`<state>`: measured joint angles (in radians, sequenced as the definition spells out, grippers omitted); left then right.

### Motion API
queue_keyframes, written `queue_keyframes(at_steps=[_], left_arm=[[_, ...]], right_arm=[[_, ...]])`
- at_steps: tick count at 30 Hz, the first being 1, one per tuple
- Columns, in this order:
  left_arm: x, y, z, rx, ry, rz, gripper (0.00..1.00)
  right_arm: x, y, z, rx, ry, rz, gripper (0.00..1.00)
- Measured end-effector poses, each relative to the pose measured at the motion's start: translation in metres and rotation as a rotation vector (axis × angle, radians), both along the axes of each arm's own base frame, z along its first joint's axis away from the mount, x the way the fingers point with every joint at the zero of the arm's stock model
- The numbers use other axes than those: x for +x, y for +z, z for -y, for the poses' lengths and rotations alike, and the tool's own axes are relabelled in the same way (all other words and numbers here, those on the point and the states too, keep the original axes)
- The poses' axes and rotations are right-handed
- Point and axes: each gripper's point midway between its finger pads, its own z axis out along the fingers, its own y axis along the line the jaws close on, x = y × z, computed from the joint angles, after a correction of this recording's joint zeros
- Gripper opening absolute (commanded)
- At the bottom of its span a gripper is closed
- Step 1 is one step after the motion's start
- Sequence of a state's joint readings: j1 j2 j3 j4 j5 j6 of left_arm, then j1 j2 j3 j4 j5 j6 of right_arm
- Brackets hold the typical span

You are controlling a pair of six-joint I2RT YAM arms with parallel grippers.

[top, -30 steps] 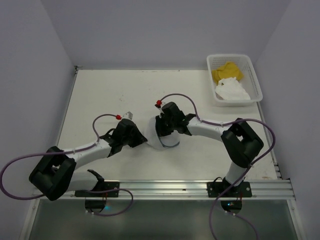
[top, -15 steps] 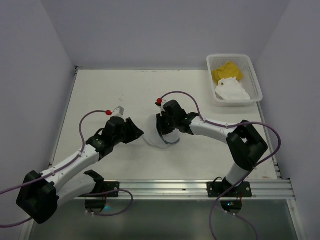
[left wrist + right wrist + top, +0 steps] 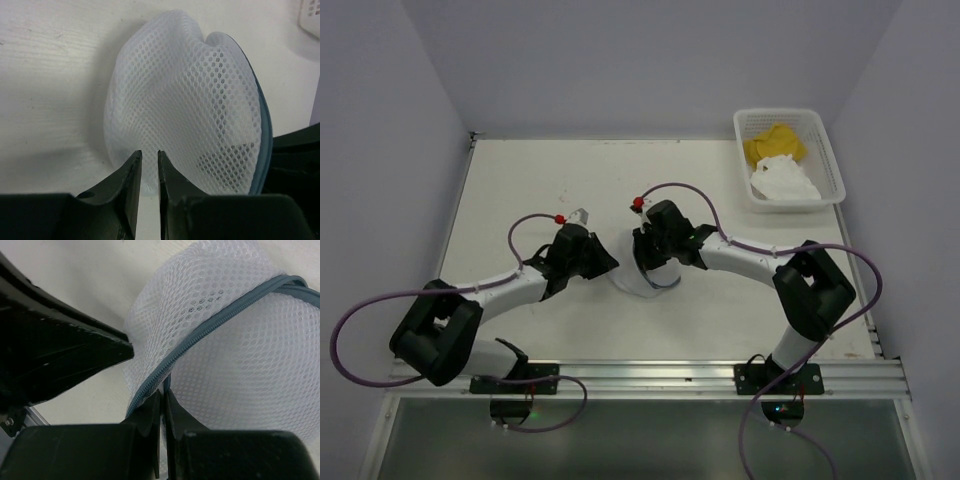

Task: Unzip the laundry bag and remove the bra

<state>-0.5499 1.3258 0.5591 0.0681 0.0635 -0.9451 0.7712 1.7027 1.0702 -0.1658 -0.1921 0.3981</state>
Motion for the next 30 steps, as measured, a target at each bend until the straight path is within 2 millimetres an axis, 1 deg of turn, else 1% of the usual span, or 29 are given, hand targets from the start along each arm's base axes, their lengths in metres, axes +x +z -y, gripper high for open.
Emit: queue_keyframes(at_steps=[3,4,6,9,11,13,16,18,21,25,27,30], left_arm=[[0.008,-0.009,0.005,0.010,-0.007,-0.009,0.10],[0.010,-0.013,0.007,0.015,-0.010,-0.013,0.04],[0.013,-0.022,0.009,0.025,-0.016,-0.027,0.00],[0.013,-0.038,0.010,0.047,-0.022,-0.061,0.00],[0.013,-0.045,0.009,0.058,-0.022,-0.079,0.00],[0.014,-0.046,0.010,0.061,-0.022,-0.085,0.00],[0.019,-0.043,0.012,0.063,-0.018,-0.078,0.00],[0.023,-0.041,0.013,0.067,-0.014,-0.076,0.00],[0.028,-0.039,0.014,0.079,-0.005,-0.081,0.00],[0.031,-0.039,0.014,0.090,0.000,-0.090,0.00],[0.032,-0.039,0.015,0.097,0.001,-0.096,0.00],[0.034,-0.040,0.016,0.103,0.001,-0.103,0.00]], right_arm=[[0.000,0.000,0.000,-0.003,-0.001,0.001,0.00],[0.001,0.000,0.001,-0.007,-0.003,0.004,0.00],[0.002,-0.001,0.004,-0.019,-0.009,0.011,0.00],[0.006,0.001,0.013,-0.041,-0.024,0.022,0.00],[0.009,0.009,0.023,-0.049,-0.039,0.032,0.00],[0.013,0.023,0.032,-0.045,-0.053,0.057,0.00],[0.013,0.043,0.046,-0.048,-0.064,0.091,0.00],[0.011,0.057,0.050,-0.049,-0.058,0.103,0.00],[0.009,0.074,0.045,-0.028,-0.030,0.109,0.00],[0.006,0.092,0.035,0.016,0.011,0.104,0.00],[0.005,0.098,0.031,0.030,0.025,0.102,0.00],[0.004,0.102,0.024,0.045,0.046,0.099,0.00]])
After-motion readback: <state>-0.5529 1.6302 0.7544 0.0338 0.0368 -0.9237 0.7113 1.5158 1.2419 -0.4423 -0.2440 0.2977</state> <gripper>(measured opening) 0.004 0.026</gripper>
